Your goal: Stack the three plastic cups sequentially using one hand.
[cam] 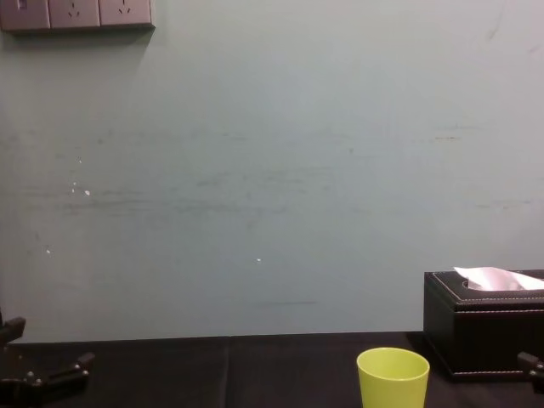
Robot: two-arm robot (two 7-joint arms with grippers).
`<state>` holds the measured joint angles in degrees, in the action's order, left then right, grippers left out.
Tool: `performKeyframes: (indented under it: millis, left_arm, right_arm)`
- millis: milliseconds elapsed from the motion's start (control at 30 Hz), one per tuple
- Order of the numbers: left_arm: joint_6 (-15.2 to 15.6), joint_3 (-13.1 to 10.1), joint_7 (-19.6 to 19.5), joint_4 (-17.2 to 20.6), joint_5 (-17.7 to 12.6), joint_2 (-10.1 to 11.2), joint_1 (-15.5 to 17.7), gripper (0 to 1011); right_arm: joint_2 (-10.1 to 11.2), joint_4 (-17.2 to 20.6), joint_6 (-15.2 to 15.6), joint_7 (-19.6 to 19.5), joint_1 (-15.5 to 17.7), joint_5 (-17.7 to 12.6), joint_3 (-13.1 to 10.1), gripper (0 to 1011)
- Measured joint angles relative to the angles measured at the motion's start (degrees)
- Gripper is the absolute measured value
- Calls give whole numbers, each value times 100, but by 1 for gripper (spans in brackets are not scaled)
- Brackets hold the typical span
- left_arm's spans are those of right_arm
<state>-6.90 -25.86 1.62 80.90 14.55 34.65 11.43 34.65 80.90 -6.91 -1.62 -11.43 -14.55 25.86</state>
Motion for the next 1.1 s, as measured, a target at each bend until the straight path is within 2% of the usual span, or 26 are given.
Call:
performKeyframes:
  millis: [300, 500, 667, 733, 833, 1100]
  left_arm:
    - [0, 0, 0, 0, 0, 0, 0, 1011]
    - [0, 0, 0, 0, 0, 0, 0, 1011]
    - [0, 0, 0, 0, 0, 0, 0, 1011]
    - [0, 0, 0, 1, 0, 0, 0, 1011]
    - [0, 0, 0, 0, 0, 0, 0, 1011]
    - [0, 0, 0, 0, 0, 0, 0, 1012]
  right_arm:
    - [-17, 14, -13, 31, 23, 10, -42, 1004]
    - [75, 303, -111, 205, 231, -107, -254, 1004]
    - [241, 643, -162, 386, 524, -363, -515, 1004]
    - [362, 860, -225, 526, 751, -548, -693, 1004]
    - [458, 1006, -283, 646, 919, -687, -814, 1004]
    - [883, 1441, -464, 1353, 1578, -1285, -1231, 1004]
